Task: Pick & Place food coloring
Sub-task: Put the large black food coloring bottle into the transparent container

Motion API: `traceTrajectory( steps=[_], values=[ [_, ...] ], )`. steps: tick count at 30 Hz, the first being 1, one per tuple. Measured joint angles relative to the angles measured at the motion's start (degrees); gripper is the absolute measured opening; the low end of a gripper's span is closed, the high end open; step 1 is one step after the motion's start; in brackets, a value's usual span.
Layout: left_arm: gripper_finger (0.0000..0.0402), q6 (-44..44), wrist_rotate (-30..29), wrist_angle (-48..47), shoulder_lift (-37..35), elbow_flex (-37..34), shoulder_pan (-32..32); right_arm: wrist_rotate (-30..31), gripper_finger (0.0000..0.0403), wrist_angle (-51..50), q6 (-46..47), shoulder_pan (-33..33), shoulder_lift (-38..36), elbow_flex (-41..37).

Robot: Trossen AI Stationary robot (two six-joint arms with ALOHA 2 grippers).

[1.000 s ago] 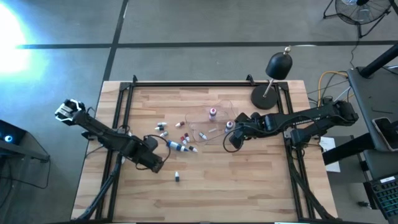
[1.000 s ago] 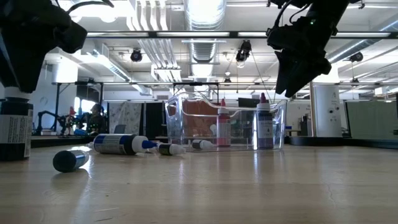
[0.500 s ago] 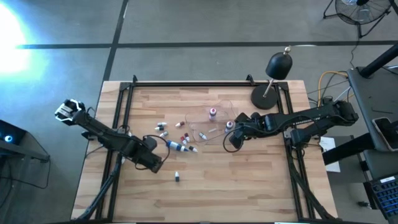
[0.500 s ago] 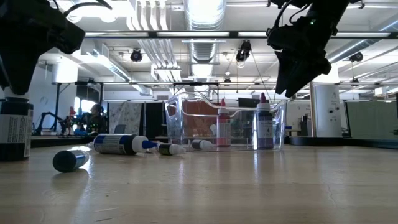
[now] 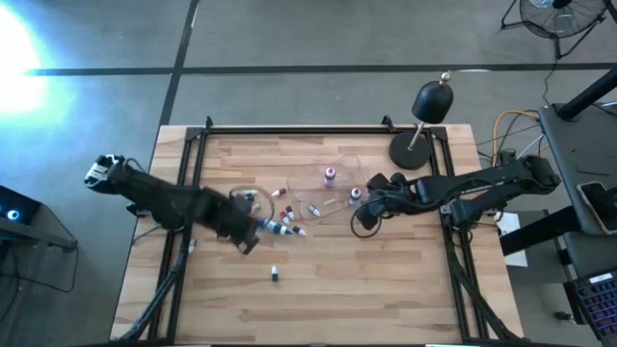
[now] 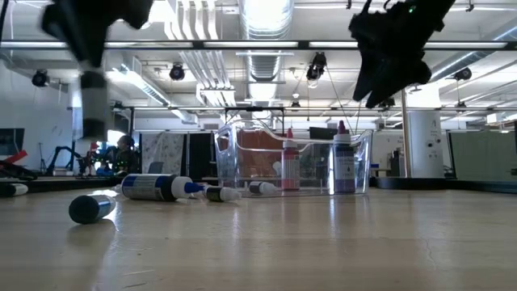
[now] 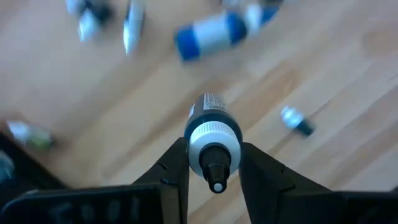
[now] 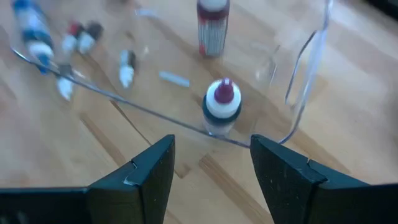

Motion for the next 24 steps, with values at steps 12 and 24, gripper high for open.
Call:
traceTrajectory(
  steps=[12,24],
  values=[
    [0.0076,39.8,-1.3,-2.1,19.9,31.8,20.3,6.6,0.0203,-12.0,14.0,4.9,-6.7,-0.2],
    [0.0076,55.6,-2.3,-7.6,37.9,46.4,25.6,6.8,0.0203,-11.6,15.7,5.0,-4.9,-0.9]
  ],
)
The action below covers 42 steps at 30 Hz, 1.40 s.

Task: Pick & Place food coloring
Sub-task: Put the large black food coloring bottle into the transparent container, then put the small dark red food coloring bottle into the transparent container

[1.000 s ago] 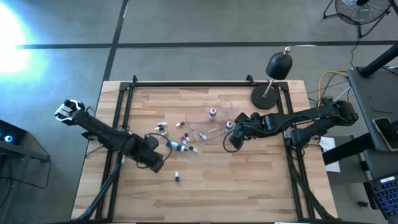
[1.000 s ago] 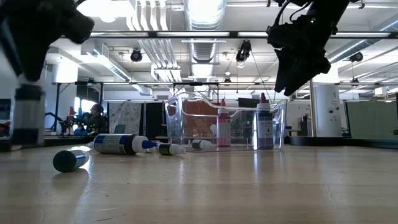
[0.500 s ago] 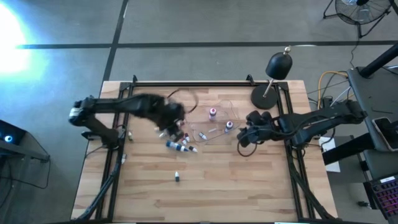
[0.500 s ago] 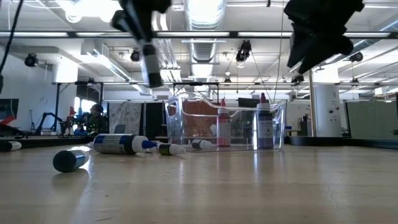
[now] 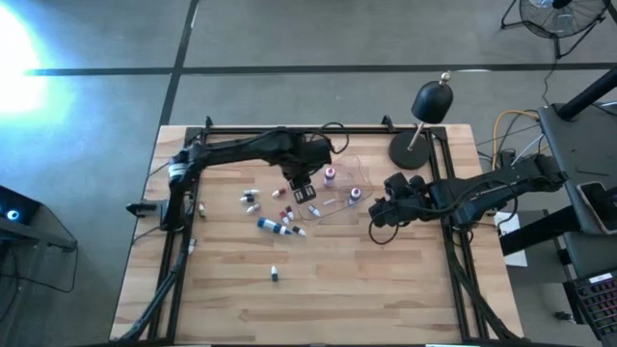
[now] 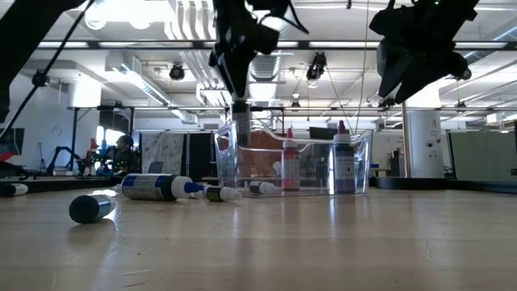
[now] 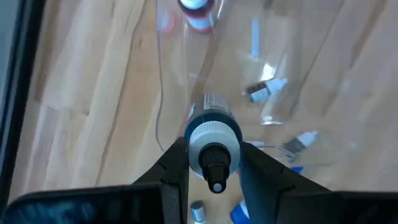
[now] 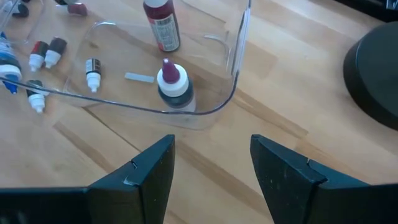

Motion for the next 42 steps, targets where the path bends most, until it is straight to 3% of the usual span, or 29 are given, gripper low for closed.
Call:
traceTrajectory(
  steps=[14,33,42],
  values=[
    [0.0076,-1.8,1.7,14.6,-2.9,-17.8,4.6,3.8,0.0203,-0.1,-0.6,0.0,0.0,-0.1],
    [0.0139,-1.6,1.4,18.5,-3.2,-21.3,4.8,4.9,0.0203,-0.1,0.4,-0.1,0.0,-1.2],
    [0.0158,-1.5,-2.1,16.6,-5.5,-21.3,4.8,4.7,0.0203,0.0,1.3,0.0,0.0,-2.1]
  ],
)
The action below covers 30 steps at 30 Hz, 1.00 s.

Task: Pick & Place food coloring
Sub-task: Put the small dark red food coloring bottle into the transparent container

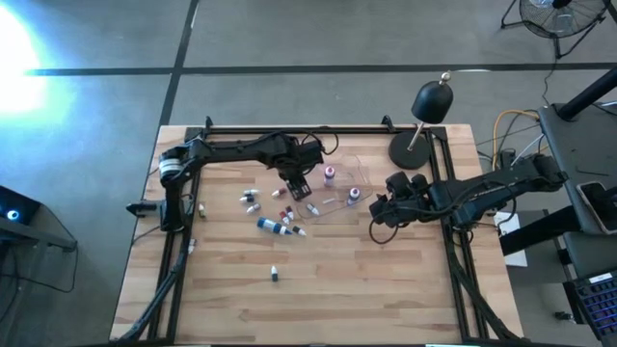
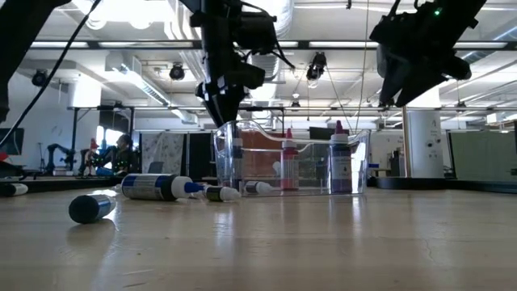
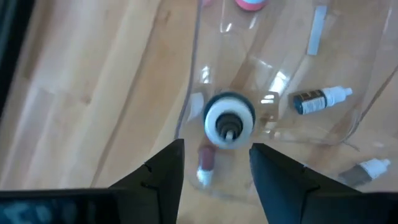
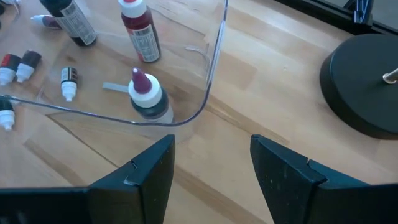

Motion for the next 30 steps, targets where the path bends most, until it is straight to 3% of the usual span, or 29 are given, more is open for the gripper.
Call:
traceTrajectory(
  steps=[6,14,20,25,30],
  values=[
    [0.0158,0.8,-1.4,-1.6,-6.8,0.0,-1.5,-0.1,0.0203,0.1,-0.1,0.0,-0.1,-0.6],
    [0.0158,-3.2,-8.4,-2.2,-16.5,-4.0,-3.8,0.0,0.0203,0.0,-0.2,-0.2,-0.1,-1.6],
    [0.0158,-12.8,-8.0,-1.0,-24.5,-18.1,-4.1,0.0,0.0203,0.2,0.0,-0.4,-0.1,-1.9],
    [0.0158,-21.4,-2.4,4.3,-31.3,-30.9,-5.9,0.0,0.0203,0.6,0.0,-0.4,-0.1,-1.9],
    [0.0158,-25.5,-1.3,8.8,-36.9,-38.7,-7.4,0.0,0.0203,1.4,-0.1,-1.2,-0.1,-1.9]
  ],
)
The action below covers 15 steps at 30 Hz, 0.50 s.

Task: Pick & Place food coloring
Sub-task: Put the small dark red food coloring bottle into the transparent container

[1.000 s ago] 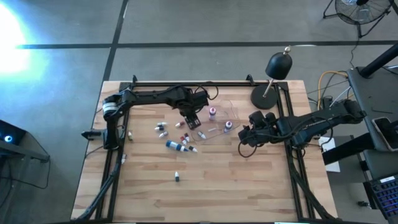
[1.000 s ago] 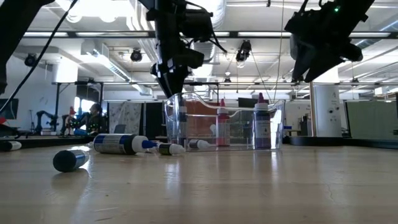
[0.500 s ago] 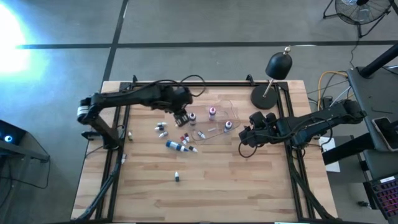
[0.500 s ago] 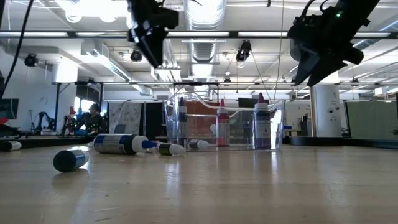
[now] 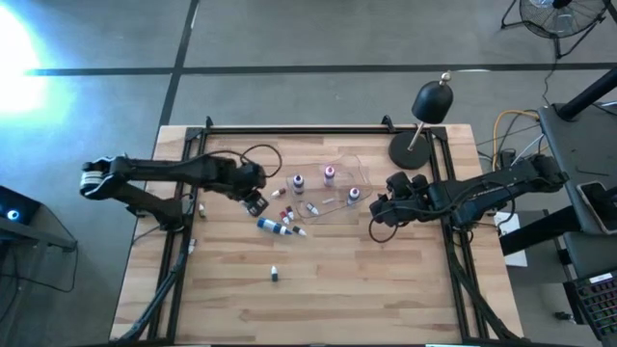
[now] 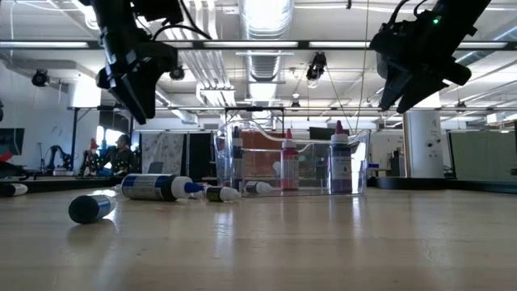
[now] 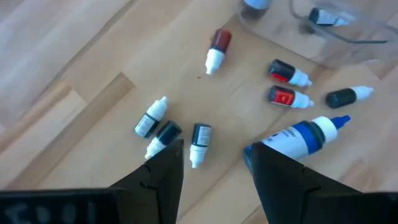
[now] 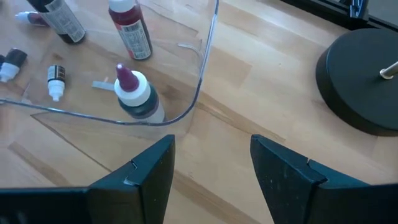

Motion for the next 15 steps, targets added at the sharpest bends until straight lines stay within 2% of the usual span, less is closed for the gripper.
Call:
traceTrajectory(
  steps=[5,15],
  values=[
    [0.0158,-2.2,0.0,0.1,-3.3,-3.2,0.0,0.0,0.0203,0.8,-0.2,-1.3,0.0,0.0],
    [0.0158,-2.2,0.0,0.3,-3.8,-3.3,0.0,0.0,0.0203,1.6,-0.1,-2.7,0.0,0.0]
  ],
)
